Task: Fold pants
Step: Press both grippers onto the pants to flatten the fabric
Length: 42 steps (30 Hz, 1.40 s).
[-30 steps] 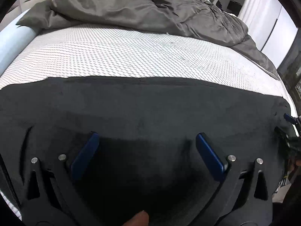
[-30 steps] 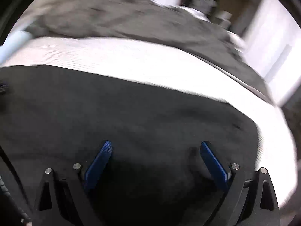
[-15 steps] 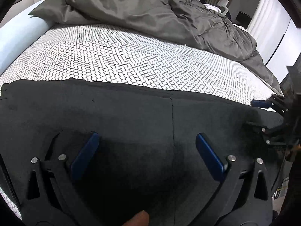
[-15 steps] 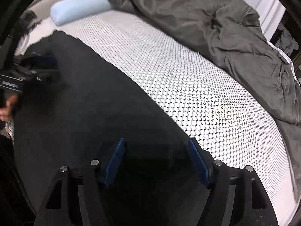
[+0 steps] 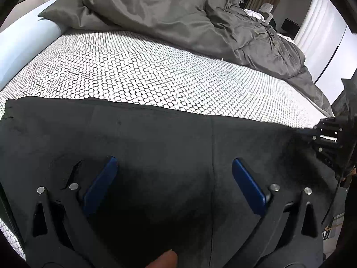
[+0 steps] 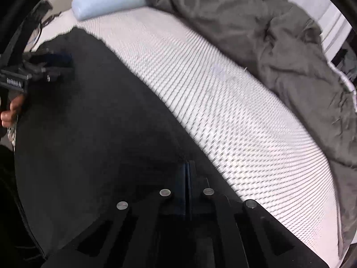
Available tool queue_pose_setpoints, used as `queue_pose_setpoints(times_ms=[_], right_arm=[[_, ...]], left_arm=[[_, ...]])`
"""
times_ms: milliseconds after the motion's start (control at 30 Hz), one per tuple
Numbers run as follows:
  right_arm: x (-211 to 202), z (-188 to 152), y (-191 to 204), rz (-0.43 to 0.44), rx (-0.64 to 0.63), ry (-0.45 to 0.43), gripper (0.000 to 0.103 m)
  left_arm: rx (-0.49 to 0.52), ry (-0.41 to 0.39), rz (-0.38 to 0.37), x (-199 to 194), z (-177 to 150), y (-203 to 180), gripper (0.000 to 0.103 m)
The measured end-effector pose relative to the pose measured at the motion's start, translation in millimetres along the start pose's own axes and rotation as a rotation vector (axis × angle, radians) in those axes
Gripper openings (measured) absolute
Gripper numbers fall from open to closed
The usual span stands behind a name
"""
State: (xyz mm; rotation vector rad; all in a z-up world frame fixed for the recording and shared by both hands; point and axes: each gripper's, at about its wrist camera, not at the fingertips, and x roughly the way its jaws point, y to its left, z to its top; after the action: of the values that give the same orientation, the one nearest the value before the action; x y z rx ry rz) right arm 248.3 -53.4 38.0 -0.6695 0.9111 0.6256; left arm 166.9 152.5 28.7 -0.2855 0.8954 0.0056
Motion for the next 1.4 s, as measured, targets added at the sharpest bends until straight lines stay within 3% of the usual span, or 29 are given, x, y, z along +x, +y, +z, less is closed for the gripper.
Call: queue_pose_setpoints(times_ms=[67,167,267,367,433,500,667,733,833,900,1033,1133,1200,1300,1333,1400], right_arm=[[-1.6,4.2,-5.6,-0.030,0.021,-0.014,0.001],[16.4,8.0,-9.4,-0.042,0.029,0.053,0.003],[28.3,5.8,-13.3,-0.121,0.070,0.087,0.022],[5.0,-7.6,-21.8,-0.163,0.201,0.021,0.043],[-22.1,-26.1,-23.4,-0.169,0.317,-0.036,0.073],[-46.4,-50.2,-14.3,-0.151,0.414,-0.094,0.092],[-74.4,-105.3,29.6,-0.015,0.508,-0.148,0.093],[-62.2,-109.6,44.8,0.024,0.452,-0.108,0.093],[-50.7,-123.1,55.0,-0.097,0.375,-0.014,0.086],[-54.6,-142.6,35.7,-0.091,0.441,-0.007,0.086],[-74.9,-199.5,-19.7,-0.245,0.546,0.021,0.087],[-86.9,-239.1,-47.7,-0.472,0.590,0.092,0.088],[-93.7,-255.0,-59.1,-0.398,0.667,0.053,0.088],[-95.8,-249.4,-53.6,-0.428,0.664,0.052,0.088],[-98.1,-243.1,-49.7,-0.429,0.656,0.044,0.088],[-102.4,-231.8,-45.5,-0.334,0.670,-0.025,0.088]], left_arm=[[-0.004,-0.003,0.001,-1.7,-0.7,0.4,0.102],[0.002,0.007,0.007,0.0,-2.1,1.0,0.102],[0.012,0.018,0.040,4.5,-3.6,3.0,0.102],[0.018,0.029,0.099,8.3,-5.7,5.1,0.102],[0.031,0.024,0.118,7.2,-7.4,3.1,0.102],[0.050,0.020,0.080,1.7,-10.4,-4.7,0.102],[0.200,0.012,-0.071,-9.9,-31.9,-61.6,0.102],[0.287,0.076,-0.056,3.0,-46.7,-84.0,0.102],[0.356,0.131,0.019,24.2,-62.9,-93.3,0.103],[0.340,0.122,0.002,23.4,-62.2,-90.3,0.103],[0.289,0.118,0.024,23.4,-55.4,-80.3,0.103],[0.282,0.116,0.033,23.9,-52.9,-77.3,0.103],[0.287,0.117,0.045,25.8,-51.5,-80.0,0.103],[0.281,0.122,0.056,24.4,-48.0,-85.3,0.102],[0.276,0.117,0.034,21.8,-45.8,-90.5,0.102],[0.276,0.106,-0.034,15.4,-45.2,-111.4,0.102]])
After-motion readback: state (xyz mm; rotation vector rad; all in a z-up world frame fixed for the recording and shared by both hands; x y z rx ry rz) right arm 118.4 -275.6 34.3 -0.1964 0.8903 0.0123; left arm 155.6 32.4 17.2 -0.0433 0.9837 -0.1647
